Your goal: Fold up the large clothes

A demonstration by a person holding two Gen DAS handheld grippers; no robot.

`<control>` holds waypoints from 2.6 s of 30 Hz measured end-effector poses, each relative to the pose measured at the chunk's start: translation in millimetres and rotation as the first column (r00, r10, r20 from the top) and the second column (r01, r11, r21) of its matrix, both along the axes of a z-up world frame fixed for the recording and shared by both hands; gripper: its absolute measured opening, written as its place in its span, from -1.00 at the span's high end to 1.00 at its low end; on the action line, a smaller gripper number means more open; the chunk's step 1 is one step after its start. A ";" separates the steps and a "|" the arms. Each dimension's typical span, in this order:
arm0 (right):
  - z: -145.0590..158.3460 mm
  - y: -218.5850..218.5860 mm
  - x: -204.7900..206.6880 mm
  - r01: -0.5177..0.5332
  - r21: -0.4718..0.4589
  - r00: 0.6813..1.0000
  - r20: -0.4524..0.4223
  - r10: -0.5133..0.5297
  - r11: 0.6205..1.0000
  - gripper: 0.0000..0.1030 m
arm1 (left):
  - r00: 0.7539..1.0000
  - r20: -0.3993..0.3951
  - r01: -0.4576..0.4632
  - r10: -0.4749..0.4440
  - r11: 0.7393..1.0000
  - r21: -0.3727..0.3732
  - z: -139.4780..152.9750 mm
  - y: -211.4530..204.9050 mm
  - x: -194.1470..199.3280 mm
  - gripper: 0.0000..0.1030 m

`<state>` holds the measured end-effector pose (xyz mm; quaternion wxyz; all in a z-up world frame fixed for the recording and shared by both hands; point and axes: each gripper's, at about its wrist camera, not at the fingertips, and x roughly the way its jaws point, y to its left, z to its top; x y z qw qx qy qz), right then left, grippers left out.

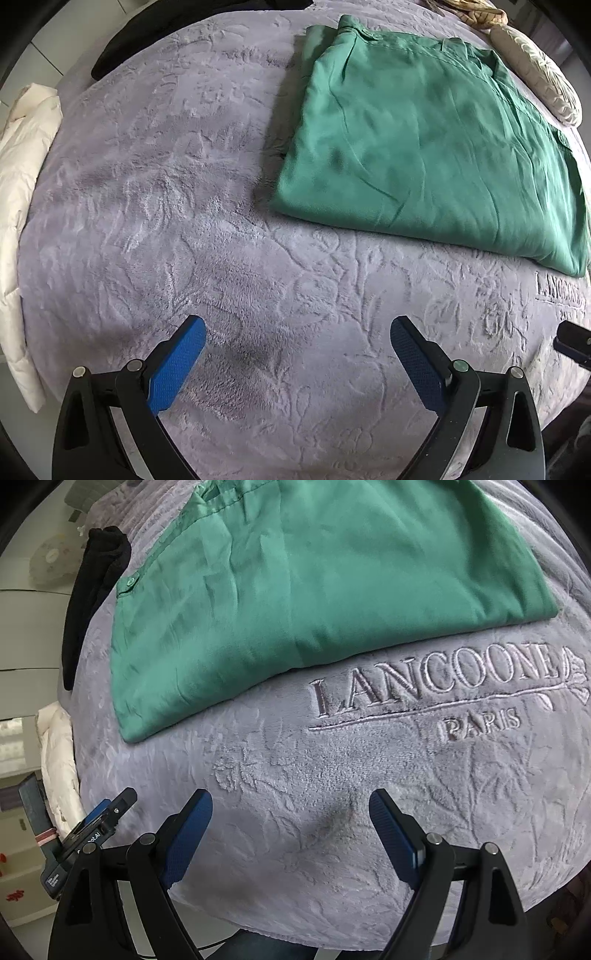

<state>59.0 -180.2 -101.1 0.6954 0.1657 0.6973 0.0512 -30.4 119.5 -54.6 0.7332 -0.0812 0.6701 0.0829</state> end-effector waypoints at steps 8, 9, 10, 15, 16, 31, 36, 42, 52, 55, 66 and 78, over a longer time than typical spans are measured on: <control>-21.0 14.2 2.1 0.061 0.128 0.997 -0.052 -0.055 0.990 -0.73 | 0.999 0.005 -0.036 0.037 0.999 -0.022 -8.7 34.5 12.0 -0.95; -23.7 18.2 2.8 0.070 0.152 0.996 -0.058 -0.062 0.986 -0.73 | 0.999 0.004 -0.042 0.042 0.999 -0.023 -10.2 40.1 14.1 -0.95; -25.4 21.7 3.5 0.076 0.165 0.996 -0.062 -0.066 0.983 -0.73 | 0.999 0.003 -0.046 0.047 0.999 -0.022 -11.8 45.8 16.0 -0.95; -33.0 45.5 12.2 0.069 0.213 0.996 -0.063 -0.057 0.975 -0.73 | 0.999 0.009 -0.044 0.044 0.999 -0.016 -15.6 67.7 29.0 -0.95; -33.5 50.5 14.4 0.066 0.224 0.997 -0.059 -0.054 0.972 -0.73 | 0.999 0.010 -0.042 0.042 0.999 -0.016 -16.1 70.8 31.9 -0.95; -55.2 91.2 52.3 0.116 0.374 0.993 -0.035 -0.111 0.920 -0.73 | 0.999 0.031 -0.018 0.019 0.999 -0.037 -17.4 109.6 80.5 -0.95; -74.7 103.4 60.4 0.193 0.486 0.980 -0.056 -0.190 0.852 -0.73 | 0.994 0.065 -0.082 0.090 0.989 -0.124 -13.4 149.1 98.9 -0.95; -91.5 114.9 71.8 0.287 0.568 0.953 -0.092 -0.287 0.771 -0.74 | 0.987 0.094 -0.103 0.132 0.959 -0.264 -13.9 180.6 120.8 -0.95; -78.2 101.7 79.0 0.333 0.701 0.928 -0.123 -0.352 0.631 0.80 | 0.964 0.064 -0.161 0.258 0.760 -0.630 -38.5 161.1 131.8 -0.95; -51.4 101.3 85.7 0.250 0.721 0.948 -0.046 -0.316 0.646 0.80 | 0.964 0.047 -0.144 0.261 0.665 -0.733 -45.9 156.0 149.3 -0.95; -47.5 100.0 87.6 0.201 0.710 0.965 -0.024 -0.262 0.675 0.80 | 0.993 0.038 -0.047 0.108 0.691 -0.721 -69.3 96.3 234.4 -0.91; 2.8 52.3 81.6 -0.022 0.386 0.986 0.162 -0.045 0.922 0.70 | 0.989 0.145 0.105 -0.039 0.867 -0.486 -38.3 50.4 241.3 0.69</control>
